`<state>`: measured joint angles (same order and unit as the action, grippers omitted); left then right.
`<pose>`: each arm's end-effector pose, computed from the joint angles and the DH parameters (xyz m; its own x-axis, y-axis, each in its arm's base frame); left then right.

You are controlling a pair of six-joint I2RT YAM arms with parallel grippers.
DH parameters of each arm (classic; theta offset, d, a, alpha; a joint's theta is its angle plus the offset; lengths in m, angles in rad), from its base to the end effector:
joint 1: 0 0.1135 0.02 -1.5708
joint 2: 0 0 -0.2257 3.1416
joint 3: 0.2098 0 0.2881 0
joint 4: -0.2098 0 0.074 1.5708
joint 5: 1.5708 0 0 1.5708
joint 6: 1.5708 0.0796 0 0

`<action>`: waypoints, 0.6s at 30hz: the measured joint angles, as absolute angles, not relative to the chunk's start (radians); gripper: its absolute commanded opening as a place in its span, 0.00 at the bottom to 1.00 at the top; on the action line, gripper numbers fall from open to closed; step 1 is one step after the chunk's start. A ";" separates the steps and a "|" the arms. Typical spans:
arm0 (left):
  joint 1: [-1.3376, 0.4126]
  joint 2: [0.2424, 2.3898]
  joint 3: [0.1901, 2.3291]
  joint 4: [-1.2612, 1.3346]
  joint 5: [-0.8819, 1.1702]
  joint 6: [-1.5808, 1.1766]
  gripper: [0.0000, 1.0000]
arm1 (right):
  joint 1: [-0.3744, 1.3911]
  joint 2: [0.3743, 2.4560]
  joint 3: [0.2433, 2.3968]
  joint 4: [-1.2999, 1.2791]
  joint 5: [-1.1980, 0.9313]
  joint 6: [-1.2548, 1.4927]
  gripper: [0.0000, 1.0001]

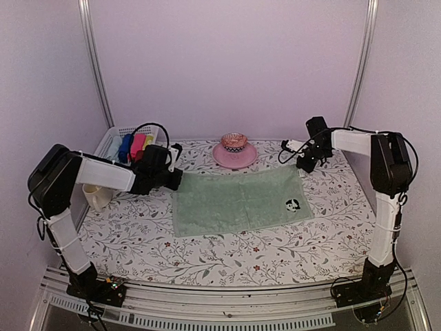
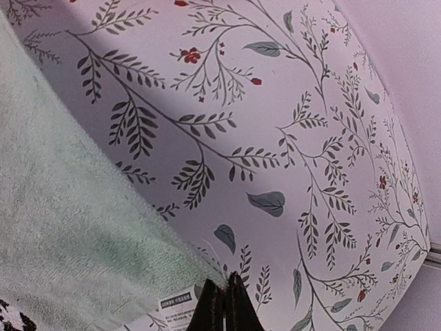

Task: Roll the towels
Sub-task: Flatten out the towel at the center of the board, then fold the towel at the center of the board.

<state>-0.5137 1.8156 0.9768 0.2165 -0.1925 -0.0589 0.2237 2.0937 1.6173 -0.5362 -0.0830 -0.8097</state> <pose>0.3831 -0.1987 0.0743 -0.5272 0.2311 -0.8177 0.3165 0.9465 0.0635 0.4781 0.1155 0.1031 -0.3794 -0.8263 -0.4162 -0.7809 0.5273 -0.3350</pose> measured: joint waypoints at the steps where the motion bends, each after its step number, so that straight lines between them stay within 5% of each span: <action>1: -0.512 1.810 0.970 0.221 -0.191 -0.053 0.00 | 0.223 2.085 1.597 -0.530 -0.084 -0.822 0.02; 7: -0.511 1.739 0.902 0.233 -0.157 -0.010 0.00 | 0.212 1.969 1.423 -0.530 -0.090 -0.943 0.02; 18: -0.511 1.722 0.910 0.257 -0.175 0.068 0.00 | 0.190 1.925 1.413 -0.496 -0.125 -1.055 0.02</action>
<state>-0.5106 1.7218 0.9100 0.2565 -0.1745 0.0685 0.1902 1.9251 1.4128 -0.4965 -0.1253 -1.0550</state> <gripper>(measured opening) 0.012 0.022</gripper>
